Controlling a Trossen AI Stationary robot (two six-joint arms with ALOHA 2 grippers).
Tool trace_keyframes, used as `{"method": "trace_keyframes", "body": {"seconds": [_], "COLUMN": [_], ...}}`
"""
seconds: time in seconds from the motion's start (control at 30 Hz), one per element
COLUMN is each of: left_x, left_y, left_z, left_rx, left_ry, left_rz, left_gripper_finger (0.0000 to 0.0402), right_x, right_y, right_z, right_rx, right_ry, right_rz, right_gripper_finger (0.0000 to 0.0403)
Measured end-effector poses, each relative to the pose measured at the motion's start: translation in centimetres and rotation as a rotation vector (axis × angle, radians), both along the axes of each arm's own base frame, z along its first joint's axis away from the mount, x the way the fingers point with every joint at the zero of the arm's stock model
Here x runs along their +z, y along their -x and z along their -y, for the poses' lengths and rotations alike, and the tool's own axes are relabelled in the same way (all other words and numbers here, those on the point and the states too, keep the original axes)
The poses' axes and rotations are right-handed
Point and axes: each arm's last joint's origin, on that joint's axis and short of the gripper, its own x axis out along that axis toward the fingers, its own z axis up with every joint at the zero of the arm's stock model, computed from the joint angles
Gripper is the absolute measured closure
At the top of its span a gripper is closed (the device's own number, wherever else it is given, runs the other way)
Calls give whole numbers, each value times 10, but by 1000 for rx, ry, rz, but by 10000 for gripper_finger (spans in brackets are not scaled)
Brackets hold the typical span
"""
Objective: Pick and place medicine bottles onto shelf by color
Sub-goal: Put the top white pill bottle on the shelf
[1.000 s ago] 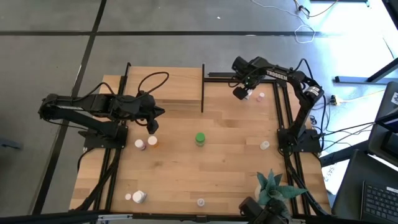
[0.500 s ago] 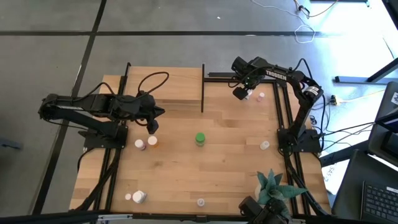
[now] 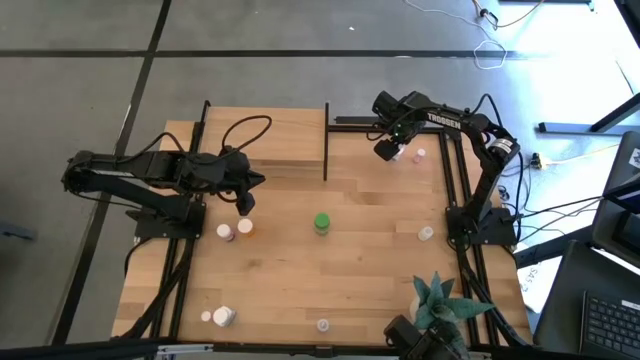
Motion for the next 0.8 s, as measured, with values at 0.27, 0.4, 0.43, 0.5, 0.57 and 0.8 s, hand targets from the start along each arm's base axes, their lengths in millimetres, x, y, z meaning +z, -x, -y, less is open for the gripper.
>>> {"method": "trace_keyframes", "body": {"seconds": [0.27,0.4,0.43,0.5,0.57,0.8], "left_x": [0,0,0,0,0,0], "left_y": [0,0,0,0,0,0], "left_z": [0,0,0,0,0,0], "left_rx": [0,0,0,0,0,0], "left_ry": [0,0,0,0,0,0], "left_rz": [0,0,0,0,0,0], "left_gripper_finger": [376,376,376,376,376,376], "right_x": [0,0,0,0,0,0], "right_y": [-2,-2,-2,-2,-2,-1], "right_z": [1,1,1,1,1,1], "right_rx": [-24,-25,-25,-25,-24,3], "right_ry": [11,12,11,11,10,6], "right_rz": [23,23,23,23,23,16], "right_gripper_finger": [224,228,226,223,223,225]}}
